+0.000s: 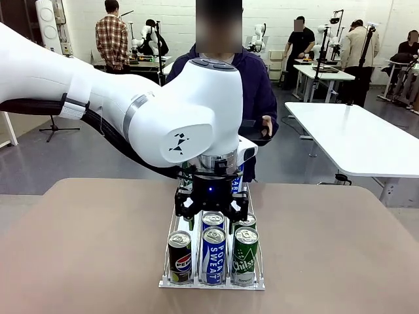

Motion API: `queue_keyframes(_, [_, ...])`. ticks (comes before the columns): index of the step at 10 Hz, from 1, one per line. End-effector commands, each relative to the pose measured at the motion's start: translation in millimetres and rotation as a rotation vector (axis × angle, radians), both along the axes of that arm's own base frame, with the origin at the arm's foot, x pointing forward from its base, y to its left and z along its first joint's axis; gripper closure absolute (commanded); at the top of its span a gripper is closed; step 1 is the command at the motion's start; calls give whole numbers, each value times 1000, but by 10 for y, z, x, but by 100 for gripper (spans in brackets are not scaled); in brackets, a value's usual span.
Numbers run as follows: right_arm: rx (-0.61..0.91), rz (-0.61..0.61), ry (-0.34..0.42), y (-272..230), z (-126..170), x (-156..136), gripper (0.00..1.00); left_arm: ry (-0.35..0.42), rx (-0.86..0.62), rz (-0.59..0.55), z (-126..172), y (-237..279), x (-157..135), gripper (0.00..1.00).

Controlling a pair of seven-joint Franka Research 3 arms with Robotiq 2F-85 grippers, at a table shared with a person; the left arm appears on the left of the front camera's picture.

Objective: Retrieve and hand over the desired beverage to the person.
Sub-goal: Pick up another can of the same type that the person held from the Automatic Can Dispenser.

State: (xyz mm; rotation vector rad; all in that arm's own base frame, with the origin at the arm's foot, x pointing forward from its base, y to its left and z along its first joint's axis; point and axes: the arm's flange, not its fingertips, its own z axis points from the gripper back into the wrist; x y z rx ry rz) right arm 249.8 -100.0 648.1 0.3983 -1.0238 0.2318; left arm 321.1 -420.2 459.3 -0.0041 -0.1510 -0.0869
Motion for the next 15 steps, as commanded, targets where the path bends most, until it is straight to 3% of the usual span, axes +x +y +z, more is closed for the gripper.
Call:
queue_keyframes(1, [12, 16, -1, 7, -14, 22, 0, -14, 35, 14, -17, -78, 27, 0])
queue_keyframes(8, [12, 16, -1, 7, -14, 22, 0, 18, 72, 37, -191, -186, 138, 0])
queue_keyframes(11, [12, 16, -1, 7, -14, 22, 0, 28, 69, 26, -194, -172, 135, 92])
queue_keyframes(12, [12, 16, -1, 7, -14, 22, 0, 50, 78, 28, -204, -178, 137, 100])
queue_keyframes(14, [12, 16, -1, 7, -14, 22, 0, 68, 85, 26, -217, -181, 147, 100])
queue_keyframes(15, [12, 16, -1, 7, -14, 22, 0, 80, 84, 30, -216, -180, 163, 93])
